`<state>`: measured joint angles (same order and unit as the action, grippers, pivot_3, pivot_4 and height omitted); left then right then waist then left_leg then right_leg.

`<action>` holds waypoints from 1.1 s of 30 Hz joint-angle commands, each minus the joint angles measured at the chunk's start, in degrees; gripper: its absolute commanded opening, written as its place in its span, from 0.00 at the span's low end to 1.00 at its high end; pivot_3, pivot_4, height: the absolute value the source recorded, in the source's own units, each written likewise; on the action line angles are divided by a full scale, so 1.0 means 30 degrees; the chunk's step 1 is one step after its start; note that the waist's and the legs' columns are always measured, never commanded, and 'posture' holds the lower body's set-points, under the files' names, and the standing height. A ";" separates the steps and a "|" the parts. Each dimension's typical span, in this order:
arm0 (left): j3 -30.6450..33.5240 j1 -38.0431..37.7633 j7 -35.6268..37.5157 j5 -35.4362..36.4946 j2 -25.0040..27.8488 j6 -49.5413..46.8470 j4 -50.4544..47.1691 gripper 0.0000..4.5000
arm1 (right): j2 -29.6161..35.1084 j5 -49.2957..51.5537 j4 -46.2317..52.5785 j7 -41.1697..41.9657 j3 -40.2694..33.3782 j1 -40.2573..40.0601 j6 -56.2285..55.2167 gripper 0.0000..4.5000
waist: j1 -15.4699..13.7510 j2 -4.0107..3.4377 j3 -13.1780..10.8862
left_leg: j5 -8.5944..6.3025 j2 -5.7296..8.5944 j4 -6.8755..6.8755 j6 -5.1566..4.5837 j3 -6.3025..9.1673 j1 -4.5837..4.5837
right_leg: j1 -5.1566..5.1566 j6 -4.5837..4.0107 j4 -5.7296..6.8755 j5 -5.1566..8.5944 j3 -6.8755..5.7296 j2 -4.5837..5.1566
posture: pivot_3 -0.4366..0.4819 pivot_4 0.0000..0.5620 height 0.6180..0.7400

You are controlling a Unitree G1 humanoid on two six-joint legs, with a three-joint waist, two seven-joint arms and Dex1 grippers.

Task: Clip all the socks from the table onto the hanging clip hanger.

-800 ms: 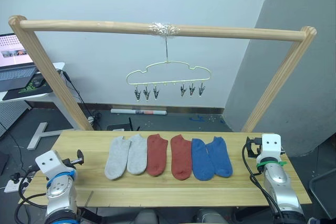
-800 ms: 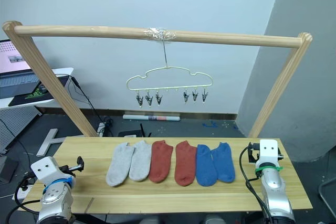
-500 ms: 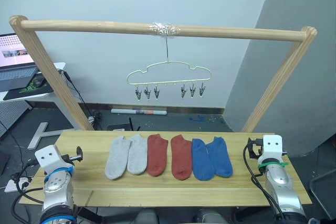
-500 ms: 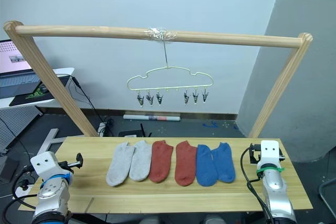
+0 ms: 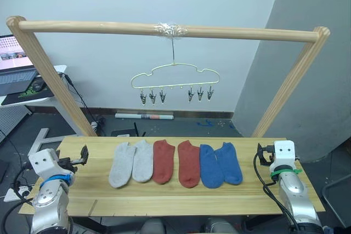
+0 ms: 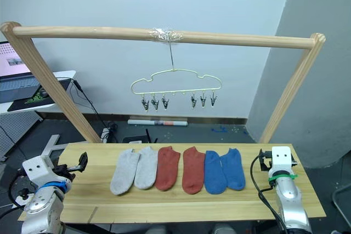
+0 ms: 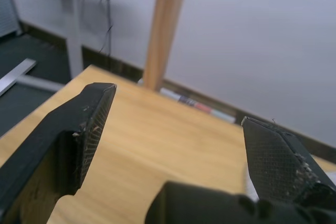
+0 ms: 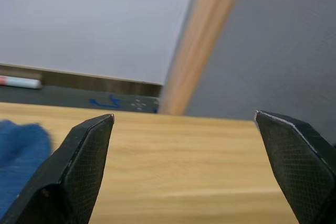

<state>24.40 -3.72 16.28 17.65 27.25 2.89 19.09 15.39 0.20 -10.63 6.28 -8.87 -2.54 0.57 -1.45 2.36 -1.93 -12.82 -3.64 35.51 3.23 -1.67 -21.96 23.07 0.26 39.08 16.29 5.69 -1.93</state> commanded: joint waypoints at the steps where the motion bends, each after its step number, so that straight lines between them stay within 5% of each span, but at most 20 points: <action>1: -0.0059 -0.0470 0.0822 0.0631 0.0310 -0.0726 -0.3995 0.95 | 0.0469 0.0627 0.1511 0.1517 0.0362 0.0583 0.0317 1.00 | -0.0004 -0.0035 -0.0203 | 0.0000 -0.0003 0.0006 0.0000 0.0006 0.0020 | -0.0019 -0.0002 0.0002 0.0001 -0.0001 0.0002 | 0.71 0.15 1.00; 9: -0.1896 0.0049 0.1074 0.0821 -0.0479 -0.3834 -0.8355 0.43 | 0.1571 0.0606 0.3099 0.4175 0.1675 0.1980 0.1259 1.00 | -0.0040 -0.0167 -0.1107 | 0.0004 0.0019 0.0049 -0.0008 0.0030 0.0007 | -0.0057 0.0006 -0.0003 0.0004 -0.0009 -0.0018 | 0.72 0.24 1.00; 20: -0.3950 0.4808 0.0713 0.0453 -0.2173 -0.5231 -0.7443 0.43 | 0.1904 0.4285 0.7244 1.0102 0.4455 0.5986 0.4941 1.00 | -0.0012 -0.0097 -0.1843 | 0.0000 0.0011 0.0098 -0.0013 0.0088 -0.0176 | 0.0052 0.0175 -0.0018 -0.0084 -0.0039 -0.0096 | 0.67 0.30 1.00; 33: -0.5176 0.9387 0.0938 -0.0764 -0.3635 -0.3823 -0.2924 0.43 | -0.0814 0.6906 0.9135 1.0318 0.5995 1.1074 0.8916 1.00 | -0.0117 -0.0050 -0.2462 | -0.0003 0.0023 0.0172 -0.0017 0.0228 -0.0324 | 0.0086 0.0161 -0.0049 -0.0120 -0.0148 -0.0098 | 0.64 0.34 1.00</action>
<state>9.53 22.80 19.16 16.00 16.82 -10.40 10.25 13.10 19.39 13.64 37.20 8.85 29.38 26.93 -1.81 2.21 -9.32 -12.83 -3.58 36.03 3.18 -0.97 -22.93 23.33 0.76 38.94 15.94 5.21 -2.23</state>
